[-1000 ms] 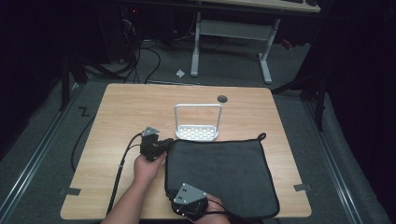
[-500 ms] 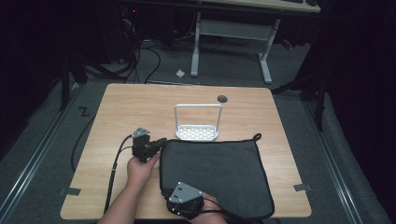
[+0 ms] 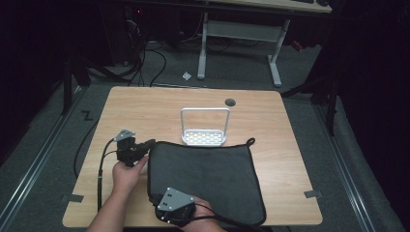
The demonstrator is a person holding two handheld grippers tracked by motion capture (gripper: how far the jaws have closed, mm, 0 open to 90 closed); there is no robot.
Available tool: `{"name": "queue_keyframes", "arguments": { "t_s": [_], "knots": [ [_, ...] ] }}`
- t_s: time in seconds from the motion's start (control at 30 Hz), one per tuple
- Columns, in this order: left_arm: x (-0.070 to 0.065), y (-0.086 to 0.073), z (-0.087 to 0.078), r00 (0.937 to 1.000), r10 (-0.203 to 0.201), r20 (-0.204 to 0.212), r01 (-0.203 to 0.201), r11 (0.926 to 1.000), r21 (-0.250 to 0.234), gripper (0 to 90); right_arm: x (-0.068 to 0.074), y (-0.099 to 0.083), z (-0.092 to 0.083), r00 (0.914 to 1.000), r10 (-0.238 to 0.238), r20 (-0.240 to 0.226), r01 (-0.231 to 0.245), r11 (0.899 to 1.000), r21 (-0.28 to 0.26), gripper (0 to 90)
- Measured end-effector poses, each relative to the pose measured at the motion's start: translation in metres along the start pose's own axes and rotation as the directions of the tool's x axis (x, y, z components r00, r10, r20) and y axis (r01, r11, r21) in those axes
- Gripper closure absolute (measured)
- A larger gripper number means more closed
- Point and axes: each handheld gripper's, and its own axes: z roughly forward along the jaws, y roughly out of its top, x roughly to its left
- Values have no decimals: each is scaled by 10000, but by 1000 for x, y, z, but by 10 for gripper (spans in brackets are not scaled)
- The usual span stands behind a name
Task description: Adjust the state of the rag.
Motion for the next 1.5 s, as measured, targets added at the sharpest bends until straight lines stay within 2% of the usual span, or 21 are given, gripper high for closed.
{"name": "queue_keyframes", "arguments": {
  "t_s": [0.1, 0.17, 0.27, 0.33, 0.43, 0.5, 0.6, 0.7, 0.83, 0.9, 1.07, 1.2, 1.3, 1.4, 1.5],
  "knots": [
    [9, 5, -17, 9993, -354, -71, 351, 9988, -351, 878, 6, 11, 7, 9998, -131, -175, 127, 9997, -191, 831],
    [10, 7, -23, 9993, -372, -90, 368, 9985, -401, 878, 9, 18, 8, 9996, -219, -202, 212, 9992, -350, 831],
    [2, 11, -21, 9999, -128, -51, 126, 9994, -335, 878, 6, 21, 2, 9998, -146, -95, 141, 9985, -529, 831],
    [-8, 15, -15, 10000, 52, 45, -50, 9993, -382, 878, -1, 18, -9, 9999, -85, 149, 94, 9983, -580, 831],
    [-27, 20, 1, 9990, 252, 360, -236, 9988, -434, 878, -11, 9, -25, 9987, 112, 506, -82, 9982, -598, 832],
    [-43, 22, 13, 9980, 455, 428, -438, 9983, -387, 878, -19, 0, -38, 9967, 252, 777, -213, 9985, -506, 832],
    [-64, 22, 32, 9977, 501, 450, -485, 9982, -353, 877, -28, -18, -54, 9917, 506, 1184, -468, 9983, -346, 832],
    [-82, 22, 52, 9978, 411, 526, -391, 9985, -395, 877, -36, -38, -71, 9835, 838, 1601, -815, 9965, -208, 831],
    [-107, 20, 77, 9966, 584, 586, -575, 9982, -175, 877, -48, -62, -96, 9694, 1293, 2085, -1298, 9915, -116, 831],
    [-117, 17, 88, 9965, 495, 673, -487, 9987, -143, 876, -53, -72, -106, 9635, 1393, 2284, -1422, 9898, -39, 831],
    [-135, 10, 111, 9963, 386, 773, -386, 9993, -17, 876, -60, -93, -126, 9511, 1629, 2625, -1719, 9850, 118, 830],
    [-149, 8, 121, 9941, 573, 919, -587, 9982, 130, 875, -62, -103, -138, 9435, 1713, 2837, -1831, 9830, 156, 829],
    [-160, 9, 128, 9916, 627, 1134, -649, 9978, 160, 875, -62, -109, -144, 9397, 1706, 2966, -1857, 9823, 232, 828],
    [-172, 10, 138, 9882, 838, 1283, -886, 9955, 328, 874, -62, -114, -147, 9366, 1696, 3067, -1893, 9813, 354, 826],
    [-180, 10, 148, 9867, 880, 1364, -951, 9944, 467, 873, -63, -119, -148, 9349, 1526, 3205, -1803, 9819, 585, 820]
  ]
}}
